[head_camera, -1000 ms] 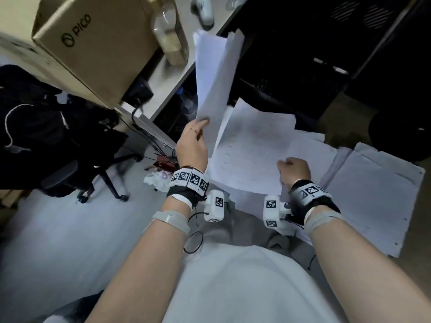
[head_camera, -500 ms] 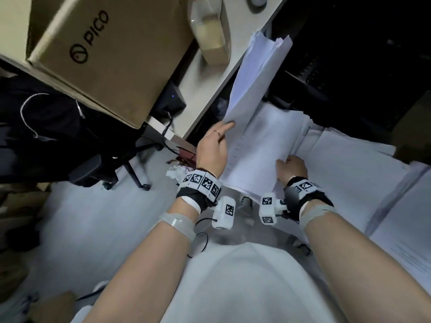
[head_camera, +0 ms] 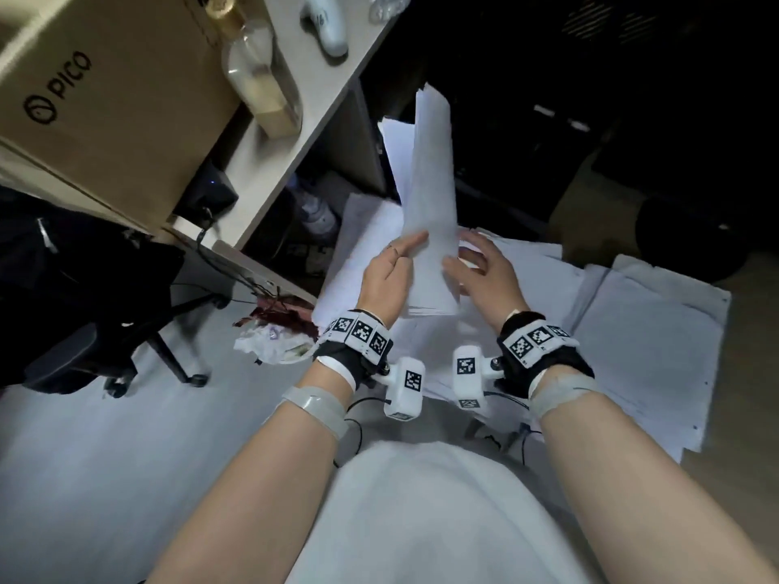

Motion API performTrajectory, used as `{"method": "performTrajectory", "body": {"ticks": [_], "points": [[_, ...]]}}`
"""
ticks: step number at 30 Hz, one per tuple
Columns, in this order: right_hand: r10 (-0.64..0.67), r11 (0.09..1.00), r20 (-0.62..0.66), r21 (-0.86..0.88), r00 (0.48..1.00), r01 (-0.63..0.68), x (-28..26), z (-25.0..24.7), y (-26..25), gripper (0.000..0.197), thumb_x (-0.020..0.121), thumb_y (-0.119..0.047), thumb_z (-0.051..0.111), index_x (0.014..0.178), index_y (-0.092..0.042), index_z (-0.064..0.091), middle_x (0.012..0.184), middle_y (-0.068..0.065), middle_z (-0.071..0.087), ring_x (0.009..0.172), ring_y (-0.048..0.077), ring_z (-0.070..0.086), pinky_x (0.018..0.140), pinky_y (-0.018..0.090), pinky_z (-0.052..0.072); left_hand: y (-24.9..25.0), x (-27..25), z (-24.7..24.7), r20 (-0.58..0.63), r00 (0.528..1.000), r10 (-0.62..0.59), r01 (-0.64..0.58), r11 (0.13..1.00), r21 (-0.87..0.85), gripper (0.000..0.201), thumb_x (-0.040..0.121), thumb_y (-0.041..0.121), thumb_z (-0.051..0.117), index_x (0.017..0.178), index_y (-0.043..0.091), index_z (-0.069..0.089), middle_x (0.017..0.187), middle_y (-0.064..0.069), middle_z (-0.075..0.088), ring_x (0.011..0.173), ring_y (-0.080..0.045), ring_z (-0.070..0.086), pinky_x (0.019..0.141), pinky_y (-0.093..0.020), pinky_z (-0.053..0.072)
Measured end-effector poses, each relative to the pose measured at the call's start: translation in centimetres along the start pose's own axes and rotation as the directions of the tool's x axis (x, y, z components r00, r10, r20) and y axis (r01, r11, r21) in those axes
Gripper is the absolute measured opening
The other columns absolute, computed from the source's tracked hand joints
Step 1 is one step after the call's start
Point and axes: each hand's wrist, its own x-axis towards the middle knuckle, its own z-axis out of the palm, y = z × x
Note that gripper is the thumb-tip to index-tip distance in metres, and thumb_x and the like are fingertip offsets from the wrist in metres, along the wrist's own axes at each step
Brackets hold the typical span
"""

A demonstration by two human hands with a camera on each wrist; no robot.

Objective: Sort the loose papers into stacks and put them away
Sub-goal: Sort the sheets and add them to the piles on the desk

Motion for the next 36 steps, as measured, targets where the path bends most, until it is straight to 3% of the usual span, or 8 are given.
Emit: {"method": "performTrajectory", "body": {"ticks": [5,11,17,20,24,26,32,36], "points": [[-0.070,0.995,0.031,-0.075,0.997,0.073,-5.3,-6.9,0.1,0.068,0.093,-0.015,0.067,0.152,-0.030,0.036,0.140,-0.012,0.051,0.113,-0.001,0.060,0.105,0.029,0.047,1.8,-3.3,6.5,0.121,0.992,0.017,-0.008,0.997,-0.078,0.046,0.104,0.027,0.040,0.151,0.025,0.039,0.153,0.012,0.042,0.141,-0.013,0.040,0.118,-0.049,0.031],[-0.056,0.974,0.073,-0.214,0.996,0.071,-11.1,-13.2,1.3,0.111,0.069,-0.039,0.089,0.158,-0.026,0.022,0.161,-0.012,0.024,0.142,0.001,0.028,0.117,0.023,0.025,2.9,-7.4,13.3,0.162,0.985,0.051,-0.036,0.995,-0.093,0.054,0.108,0.030,0.036,0.158,0.020,0.018,0.159,0.014,0.024,0.133,0.011,0.027,0.102,-0.003,0.027],[-0.063,0.943,-0.038,-0.329,0.997,0.047,-15.1,-16.9,3.6,0.123,0.063,-0.052,0.088,0.159,-0.026,0.016,0.166,-0.007,0.011,0.150,0.008,0.014,0.119,0.026,0.017,2.7,-10.1,18.2,0.278,0.959,0.054,-0.054,0.999,-0.007,0.075,0.100,0.038,0.054,0.159,0.022,0.010,0.164,0.011,0.014,0.138,0.007,0.020,0.116,-0.021,0.021],[-0.042,0.944,-0.096,-0.331,0.995,0.009,-16.0,-17.7,4.7,0.118,0.060,-0.062,0.082,0.157,-0.031,0.022,0.165,-0.006,0.016,0.150,0.010,0.017,0.121,0.033,0.019,3.1,-10.5,19.9,0.321,0.945,0.067,-0.082,0.996,0.031,0.080,0.098,0.036,0.059,0.159,0.020,0.009,0.160,0.014,0.019,0.133,0.013,0.023,0.107,-0.008,0.024],[-0.096,0.980,-0.301,-0.193,0.949,0.038,-16.7,-18.3,5.6,0.038,0.083,-0.036,0.076,0.119,-0.025,0.069,0.115,-0.014,0.068,0.108,0.000,0.060,0.101,0.029,0.045,3.5,-10.4,21.1,0.392,0.917,0.078,-0.103,0.994,0.043,0.080,0.099,0.041,0.056,0.158,0.020,0.007,0.154,0.016,0.030,0.134,0.007,0.037,0.118,-0.022,0.028],[-0.075,0.995,-0.391,-0.088,0.917,0.044,-17.1,-18.7,5.5,0.008,0.088,-0.022,0.074,0.095,-0.019,0.076,0.084,-0.016,0.070,0.077,-0.003,0.061,0.083,0.022,0.048,3.5,-10.3,21.3,0.435,0.899,0.051,-0.080,0.996,0.048,0.080,0.099,0.045,0.053,0.158,0.022,0.005,0.152,0.016,0.031,0.140,-0.003,0.037,0.120,-0.033,0.028],[0.121,0.983,-0.549,0.180,0.827,-0.024,-17.0,-19.3,5.2,0.020,0.095,-0.009,0.053,0.077,-0.013,0.059,0.075,0.001,0.058,0.066,0.008,0.057,0.065,0.024,0.051,2.5,-9.1,20.9,0.428,0.903,-0.044,0.030,0.999,0.040,0.073,0.093,0.028,0.065,0.154,0.017,0.025,0.142,-0.004,0.055,0.125,-0.017,0.057,0.108,-0.044,0.046],[0.276,0.951,-0.736,0.304,0.618,-0.063,-18.2,-20.2,6.4,0.029,0.091,-0.010,0.046,0.062,-0.016,0.045,0.063,0.000,0.049,0.058,0.012,0.051,0.058,0.026,0.048,1.5,-7.8,19.9,0.363,0.920,-0.145,0.134,0.989,0.054,0.058,0.091,0.003,0.060,0.143,0.013,0.037,0.118,-0.013,0.067,0.103,-0.025,0.068,0.093,-0.039,0.056]]}}
